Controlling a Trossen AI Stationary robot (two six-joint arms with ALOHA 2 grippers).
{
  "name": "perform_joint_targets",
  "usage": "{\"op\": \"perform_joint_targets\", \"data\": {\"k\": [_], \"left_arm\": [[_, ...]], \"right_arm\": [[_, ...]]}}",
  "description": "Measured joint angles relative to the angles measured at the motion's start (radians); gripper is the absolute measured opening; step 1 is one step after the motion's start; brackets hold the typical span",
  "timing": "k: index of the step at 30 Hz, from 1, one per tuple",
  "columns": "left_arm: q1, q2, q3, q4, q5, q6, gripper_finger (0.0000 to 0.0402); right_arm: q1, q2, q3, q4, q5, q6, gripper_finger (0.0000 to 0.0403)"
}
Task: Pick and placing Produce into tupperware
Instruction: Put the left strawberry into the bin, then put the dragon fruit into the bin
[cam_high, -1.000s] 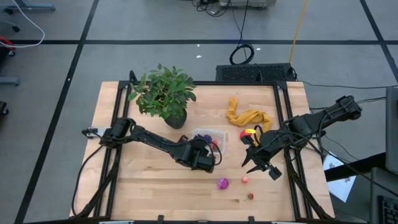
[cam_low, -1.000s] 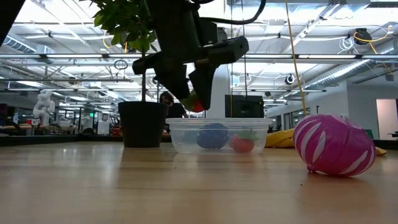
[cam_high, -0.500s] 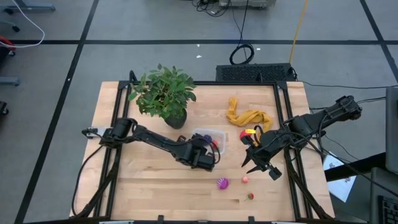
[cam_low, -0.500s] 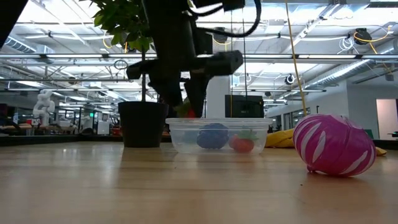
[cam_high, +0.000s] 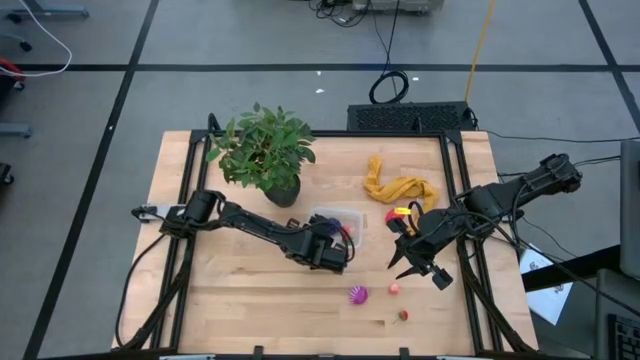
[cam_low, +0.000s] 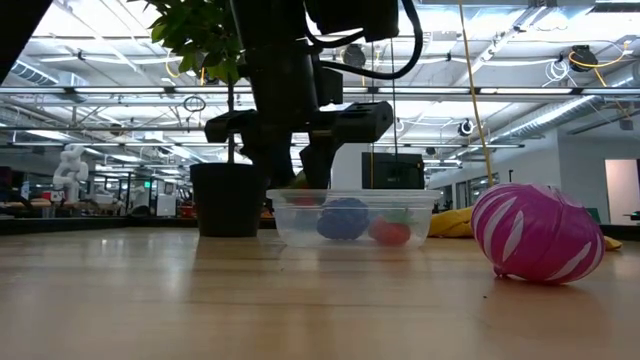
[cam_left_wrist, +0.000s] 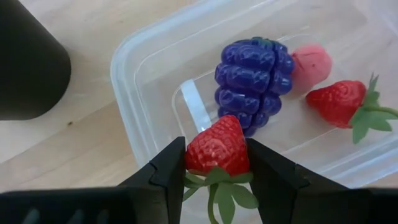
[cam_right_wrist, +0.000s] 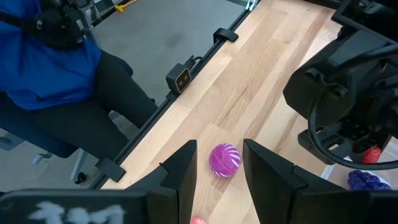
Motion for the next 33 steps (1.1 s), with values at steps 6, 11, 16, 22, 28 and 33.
{"op": "perform_joint_targets", "data": {"k": [6, 11, 16, 22, 28, 33], "left_arm": [[-0.001, 0.000, 0.000, 0.001, -0.001, 0.004, 0.0145], [-0.001, 0.000, 0.000, 0.001, -0.002, 0.010, 0.0145], [-0.001, 0.000, 0.000, 0.001, -0.002, 0.019, 0.0145], [-0.001, 0.000, 0.000, 0.001, -0.002, 0.027, 0.0146], [-0.001, -0.004, 0.000, 0.001, -0.010, 0.033, 0.0177], [-0.001, -0.004, 0.000, 0.001, -0.029, 0.031, 0.0217]], "right_arm": [[0.000, 0.000, 0.000, 0.000, 0.000, 0.000, 0.0118], [0.000, 0.000, 0.000, 0.000, 0.000, -0.001, 0.0118], [0.000, 0.000, 0.000, 0.000, 0.000, -0.001, 0.0118], [0.000, 0.000, 0.000, 0.000, 0.000, -0.001, 0.0118], [0.000, 0.000, 0.000, 0.000, 0.000, -0.001, 0.0118], [0.000, 0.000, 0.000, 0.000, 0.000, -0.001, 0.0118]]}}
